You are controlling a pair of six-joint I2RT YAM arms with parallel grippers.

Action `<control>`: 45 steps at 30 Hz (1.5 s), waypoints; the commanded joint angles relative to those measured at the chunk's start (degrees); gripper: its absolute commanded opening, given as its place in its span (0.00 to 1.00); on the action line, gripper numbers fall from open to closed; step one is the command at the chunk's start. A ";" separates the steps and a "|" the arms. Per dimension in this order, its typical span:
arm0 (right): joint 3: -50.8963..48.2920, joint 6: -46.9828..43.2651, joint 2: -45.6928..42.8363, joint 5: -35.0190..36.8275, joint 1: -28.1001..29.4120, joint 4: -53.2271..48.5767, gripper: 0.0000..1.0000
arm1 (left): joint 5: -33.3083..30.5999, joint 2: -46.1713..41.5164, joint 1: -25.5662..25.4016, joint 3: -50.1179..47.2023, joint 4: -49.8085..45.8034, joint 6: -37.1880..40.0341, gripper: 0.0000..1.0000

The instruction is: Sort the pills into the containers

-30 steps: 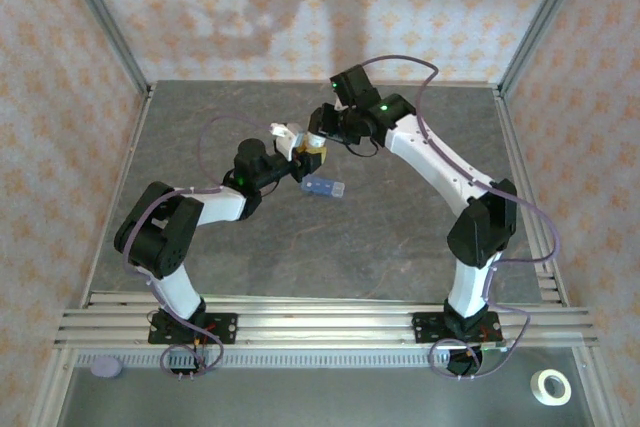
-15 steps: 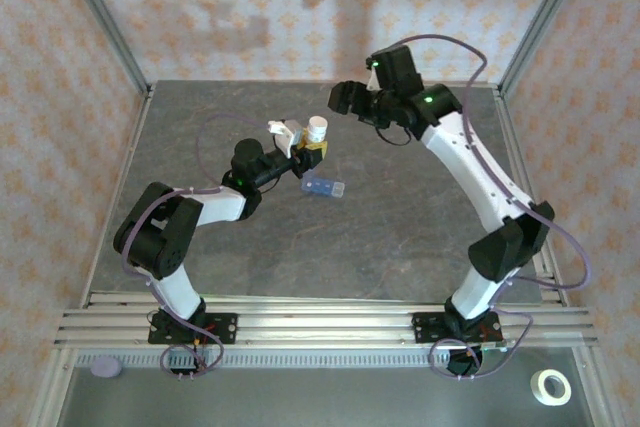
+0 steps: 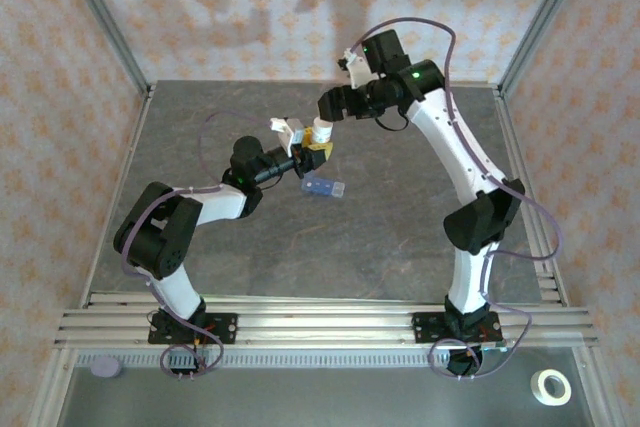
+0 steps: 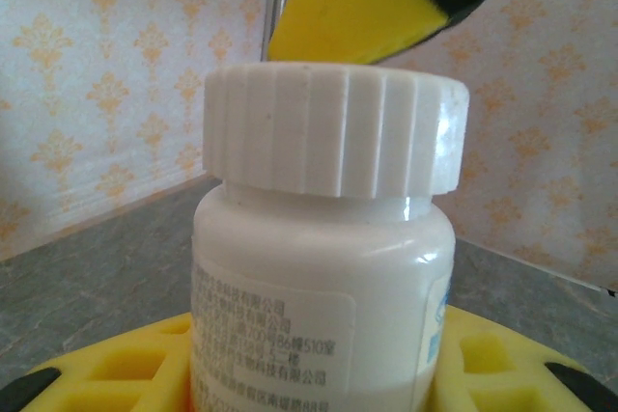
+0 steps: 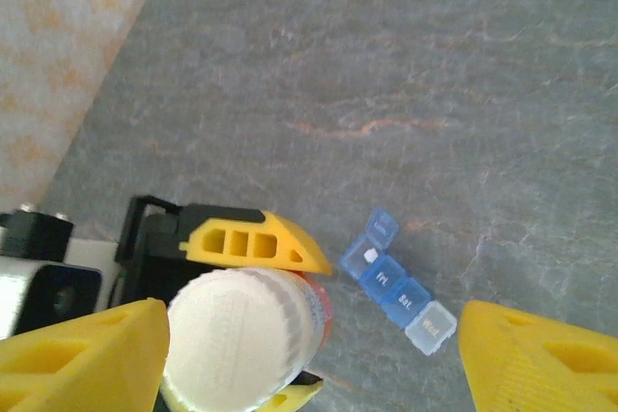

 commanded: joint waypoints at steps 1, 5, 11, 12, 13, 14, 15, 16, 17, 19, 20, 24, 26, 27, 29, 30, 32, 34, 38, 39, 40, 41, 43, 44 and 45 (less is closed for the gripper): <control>2.51 -4.30 0.22 -3.44 1.16 -4.30 0.79 | 2.55 -0.24 0.39 1.72 3.29 -1.32 0.00; 2.91 -5.04 1.10 -2.31 2.35 -5.45 0.78 | 2.86 -0.07 0.46 1.93 3.02 -1.50 0.00; 2.69 -4.99 1.42 -2.02 2.82 -5.62 0.72 | 3.04 -0.09 0.46 1.97 2.98 -1.74 0.00; 2.61 -4.94 1.37 -2.03 2.87 -5.63 0.69 | 3.04 -0.09 0.46 2.05 2.96 -1.74 0.00; 2.41 -4.94 1.38 -2.03 2.83 -5.69 0.67 | 3.04 -0.05 0.54 2.06 2.98 -1.80 0.00; 2.37 -5.01 1.45 -1.96 2.87 -5.72 0.63 | 3.04 -0.04 0.48 2.20 2.98 -1.86 0.00; 2.26 -4.87 1.42 -1.95 2.84 -5.87 0.58 | 3.04 -0.09 0.49 2.16 3.02 -1.90 0.00; 2.07 -4.81 1.39 -1.85 2.82 -5.92 0.55 | 3.05 -0.09 0.47 2.15 3.01 -1.91 0.00; 1.97 -4.69 1.44 -1.77 2.88 -5.90 0.51 | 3.06 -0.02 0.46 2.24 3.01 -1.93 0.00; 1.43 -4.15 1.32 -1.79 2.93 -5.81 0.45 | 2.90 -0.12 0.44 2.40 2.93 -1.94 0.00; 1.06 -3.62 1.15 -1.70 3.06 -5.66 0.44 | 2.66 -0.15 0.46 2.33 2.85 -1.84 0.00; -3.66 2.81 -0.36 1.45 3.98 -1.48 0.40 | -0.82 -0.92 0.47 2.07 1.82 -0.29 0.00; -7.04 8.84 -1.50 6.39 5.08 1.88 0.40 | -3.63 -1.58 0.38 1.41 1.46 1.01 0.00; -8.79 12.75 -2.17 9.72 5.85 3.76 0.39 | -4.96 -1.94 0.43 1.09 1.36 1.73 0.00; -12.72 19.51 -3.84 14.18 7.10 8.13 0.38 | -7.33 -2.56 0.38 0.57 0.93 3.02 0.00; -14.59 23.32 -4.62 16.77 7.87 10.37 0.38 | -8.80 -2.74 0.41 0.21 0.99 3.47 0.00; -17.90 28.37 -5.86 18.49 8.94 14.93 0.38 | -10.94 -2.86 0.38 -0.47 1.70 4.02 0.00; -20.01 31.80 -6.37 20.01 9.60 18.15 0.38 | -11.84 -2.76 0.38 -0.92 2.60 3.95 0.00; -20.47 33.65 -6.79 22.24 9.78 19.95 0.39 | -12.66 -2.41 0.44 -1.37 3.62 3.52 0.00; -19.64 33.25 -6.77 22.03 9.64 19.70 0.40 | -12.67 -2.26 0.38 -1.45 3.77 3.57 0.00; -18.60 32.72 -6.64 21.66 9.39 18.94 0.42 | -12.78 -2.22 0.38 -1.46 3.81 3.58 0.00; -17.38 31.95 -6.55 21.15 8.96 18.05 0.46 | -12.88 -2.05 0.37 -1.46 3.89 3.55 0.00; -16.23 30.50 -7.41 19.31 7.75 17.66 0.60 | -12.96 -1.83 0.38 -1.46 4.17 3.50 0.00; -16.05 29.86 -8.29 18.18 6.96 17.49 0.66 | -12.95 -1.72 0.52 -1.41 4.42 3.53 0.00; -16.19 28.97 -9.45 17.22 6.13 17.67 0.71 | -12.78 -1.69 0.47 -1.33 4.50 3.51 0.00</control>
